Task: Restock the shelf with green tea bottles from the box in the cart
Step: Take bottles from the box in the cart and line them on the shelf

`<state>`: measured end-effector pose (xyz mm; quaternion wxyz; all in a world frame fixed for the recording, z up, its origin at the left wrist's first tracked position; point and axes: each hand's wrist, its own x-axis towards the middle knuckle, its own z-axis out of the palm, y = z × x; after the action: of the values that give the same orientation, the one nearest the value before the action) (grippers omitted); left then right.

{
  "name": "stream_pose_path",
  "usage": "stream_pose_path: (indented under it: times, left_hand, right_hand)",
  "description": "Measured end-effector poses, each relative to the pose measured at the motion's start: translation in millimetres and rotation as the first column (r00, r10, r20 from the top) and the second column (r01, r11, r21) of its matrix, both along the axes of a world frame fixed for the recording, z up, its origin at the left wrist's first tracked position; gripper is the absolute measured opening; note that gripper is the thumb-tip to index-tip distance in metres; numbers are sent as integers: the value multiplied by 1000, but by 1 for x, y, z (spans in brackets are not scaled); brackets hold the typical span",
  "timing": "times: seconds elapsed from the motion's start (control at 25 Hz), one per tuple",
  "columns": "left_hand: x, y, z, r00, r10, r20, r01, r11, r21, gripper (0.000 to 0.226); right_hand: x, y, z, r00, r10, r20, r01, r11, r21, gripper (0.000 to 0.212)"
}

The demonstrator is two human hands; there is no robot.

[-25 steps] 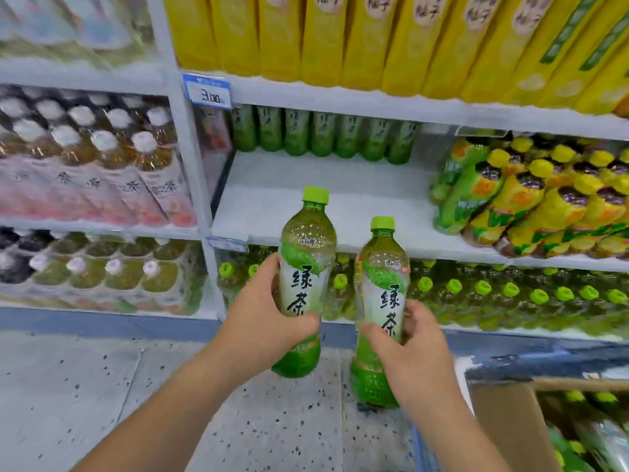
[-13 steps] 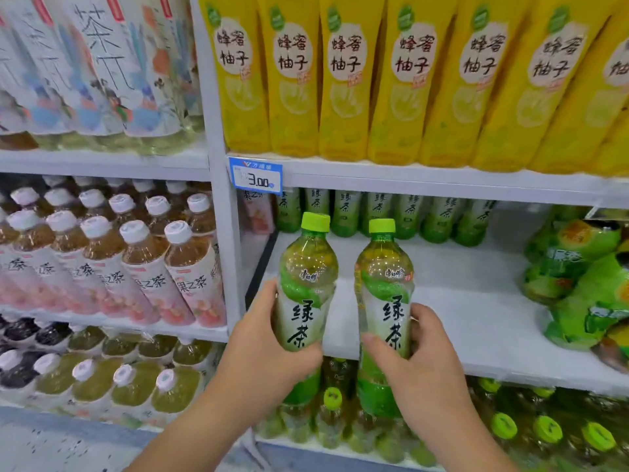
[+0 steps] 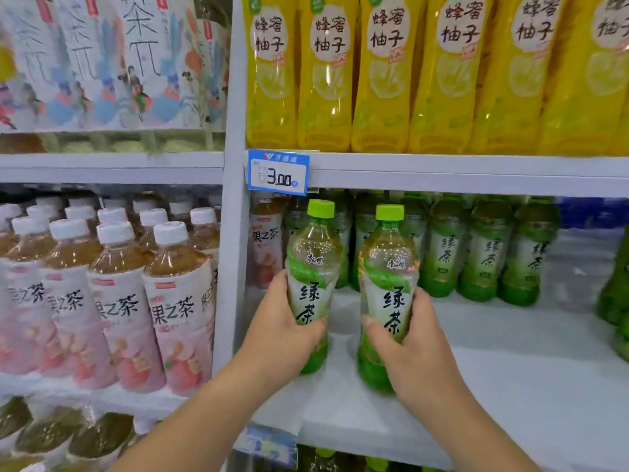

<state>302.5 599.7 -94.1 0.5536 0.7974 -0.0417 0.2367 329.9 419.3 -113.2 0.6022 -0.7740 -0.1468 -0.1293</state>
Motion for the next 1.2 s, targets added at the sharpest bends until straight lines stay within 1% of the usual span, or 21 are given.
stream_pose_path:
  times: [0.12,0.28,0.36,0.4,0.52,0.6,0.64,0.76,0.84,0.92,1.0,1.12,1.2]
  left_hand:
    - [11,7,-14,999,-7,41,9,999,-36,55]
    - [8,15,-22,999,19,49,-17,999,-52,48]
    - [4,14,-24,998,56,-10,-56,998,-30,42]
    - [2,14,-25,996,69,-55,-69,998,-6,41]
    - [5,14,-25,985,69,-161,-65,997,34,46]
    - [14,16,-21,975,84,-206,-79,996,29,44]
    - [20,15,-20,970,121,-211,-113,992,47,42]
    - [43,10,-20,929,323,-180,-307,945,111,39]
    - [59,9,-19,904,392,-172,-379,920,104,38]
    - [73,11,-17,890,408,-204,-405,913,58,34]
    - [84,15,-19,894,392,-218,-398,917,18,33]
    - [98,21,-32,926,329,-185,-338,941,-19,34]
    - [103,22,-40,923,347,-164,-353,936,-10,29]
  right_hand:
    - [12,-1,-5,997,31,64,-31,999,4,38]
    - [6,-13,-11,991,112,76,-108,992,-59,42]
    - [0,-20,-12,989,145,33,-141,984,-112,53]
    - [-2,-23,-11,989,147,21,-142,978,-155,56]
    - [4,-25,-7,994,107,21,-98,960,-263,53]
    - [16,-16,-4,997,79,0,-76,963,-258,48]
    - [23,-9,-4,998,57,-2,-55,968,-247,45]
    - [50,14,-4,1000,4,-8,-5,979,-203,43]
    - [73,26,-4,999,-20,-39,12,981,-192,48]
    - [93,36,-3,996,-63,-61,47,971,-236,51]
    - [108,43,-3,995,-72,-69,52,965,-259,46]
    - [122,50,-7,998,-38,-47,25,967,-254,42]
    - [127,55,-13,999,-34,-29,26,969,-244,42]
